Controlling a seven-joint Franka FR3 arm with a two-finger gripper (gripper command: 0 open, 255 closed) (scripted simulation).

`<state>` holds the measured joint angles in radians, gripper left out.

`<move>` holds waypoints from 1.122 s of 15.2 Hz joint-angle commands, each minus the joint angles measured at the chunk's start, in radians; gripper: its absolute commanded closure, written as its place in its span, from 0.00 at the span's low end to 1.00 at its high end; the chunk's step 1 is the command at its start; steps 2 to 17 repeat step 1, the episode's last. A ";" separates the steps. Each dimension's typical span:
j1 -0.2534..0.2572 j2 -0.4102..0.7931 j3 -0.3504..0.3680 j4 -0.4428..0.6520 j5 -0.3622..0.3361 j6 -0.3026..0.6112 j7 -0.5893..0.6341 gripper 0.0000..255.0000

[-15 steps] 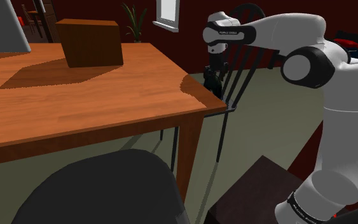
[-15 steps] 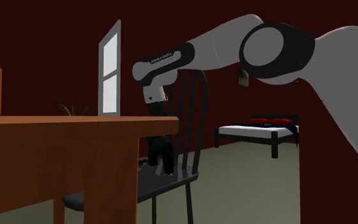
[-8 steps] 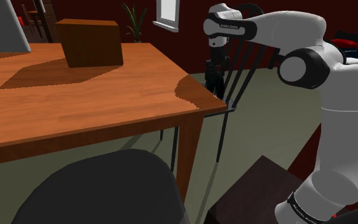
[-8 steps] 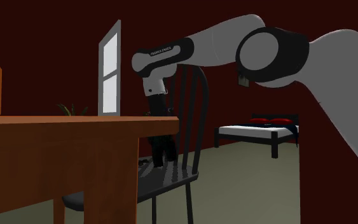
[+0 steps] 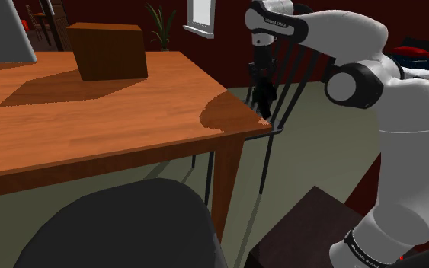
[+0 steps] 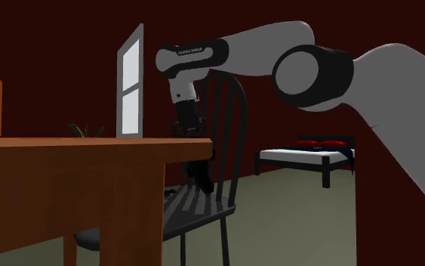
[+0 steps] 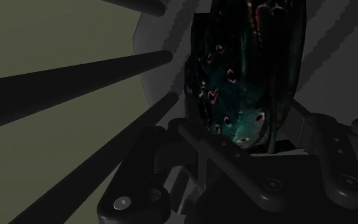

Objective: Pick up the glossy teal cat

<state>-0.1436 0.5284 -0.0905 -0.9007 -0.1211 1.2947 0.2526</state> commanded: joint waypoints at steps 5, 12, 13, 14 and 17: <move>-0.001 0.007 0.000 0.020 0.000 -0.012 -0.002 1.00; -0.001 0.007 0.000 0.020 0.000 -0.012 -0.002 1.00; -0.001 0.007 0.000 0.020 0.000 -0.012 -0.002 1.00; -0.001 0.007 0.000 0.020 0.000 -0.012 -0.002 1.00; -0.001 0.007 0.000 0.020 0.000 -0.012 -0.002 1.00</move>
